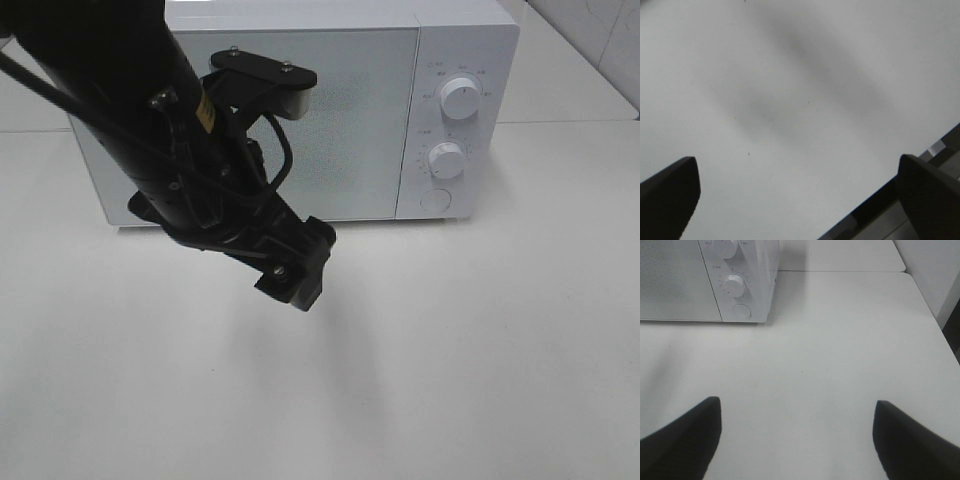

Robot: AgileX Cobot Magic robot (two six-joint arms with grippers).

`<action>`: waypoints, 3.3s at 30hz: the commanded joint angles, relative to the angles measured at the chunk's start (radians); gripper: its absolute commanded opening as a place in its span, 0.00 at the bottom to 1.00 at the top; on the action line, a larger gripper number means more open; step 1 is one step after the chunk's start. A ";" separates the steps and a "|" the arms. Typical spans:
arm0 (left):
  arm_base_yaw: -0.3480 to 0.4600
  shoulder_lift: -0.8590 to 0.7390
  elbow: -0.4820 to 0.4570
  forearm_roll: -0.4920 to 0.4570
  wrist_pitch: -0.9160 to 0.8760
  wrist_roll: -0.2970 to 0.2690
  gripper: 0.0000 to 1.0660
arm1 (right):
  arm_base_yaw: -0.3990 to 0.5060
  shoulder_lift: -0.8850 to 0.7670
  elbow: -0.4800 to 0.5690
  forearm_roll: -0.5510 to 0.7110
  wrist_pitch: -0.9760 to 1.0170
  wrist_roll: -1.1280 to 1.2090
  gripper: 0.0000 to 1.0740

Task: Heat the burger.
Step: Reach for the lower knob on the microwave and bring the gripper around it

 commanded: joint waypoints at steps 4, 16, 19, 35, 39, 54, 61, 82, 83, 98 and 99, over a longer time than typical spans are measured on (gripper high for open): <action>0.044 -0.006 -0.006 -0.020 0.110 -0.022 0.94 | -0.005 -0.034 -0.001 0.001 -0.013 0.008 0.70; 0.347 -0.006 -0.006 -0.133 0.277 0.114 0.94 | -0.005 -0.034 -0.001 0.001 -0.013 0.008 0.70; 0.422 -0.006 -0.006 -0.150 0.322 0.152 0.94 | -0.005 -0.034 -0.001 0.001 -0.013 0.008 0.70; 0.792 -0.221 0.183 -0.174 0.330 0.190 0.94 | -0.005 -0.034 -0.001 0.001 -0.013 0.008 0.70; 0.893 -0.354 0.326 -0.174 0.278 0.202 0.94 | -0.005 -0.034 -0.001 0.001 -0.013 0.008 0.70; 0.912 -0.749 0.606 -0.161 0.225 0.204 0.94 | -0.005 -0.034 -0.001 0.001 -0.013 0.008 0.70; 0.912 -1.014 0.712 -0.127 0.200 0.200 0.94 | -0.005 -0.034 -0.001 0.001 -0.013 0.008 0.70; 0.912 -1.668 0.710 -0.120 0.199 0.200 0.94 | -0.005 -0.034 -0.001 0.001 -0.013 0.008 0.70; 0.912 -1.668 0.710 -0.120 0.199 0.200 0.94 | -0.005 -0.034 -0.001 0.001 -0.013 0.008 0.70; 0.912 -1.691 0.710 -0.114 0.199 0.201 0.94 | -0.005 -0.029 -0.001 0.001 -0.013 0.008 0.70; 0.912 -1.690 0.710 -0.114 0.199 0.201 0.94 | -0.005 -0.029 -0.001 0.001 -0.013 0.008 0.70</action>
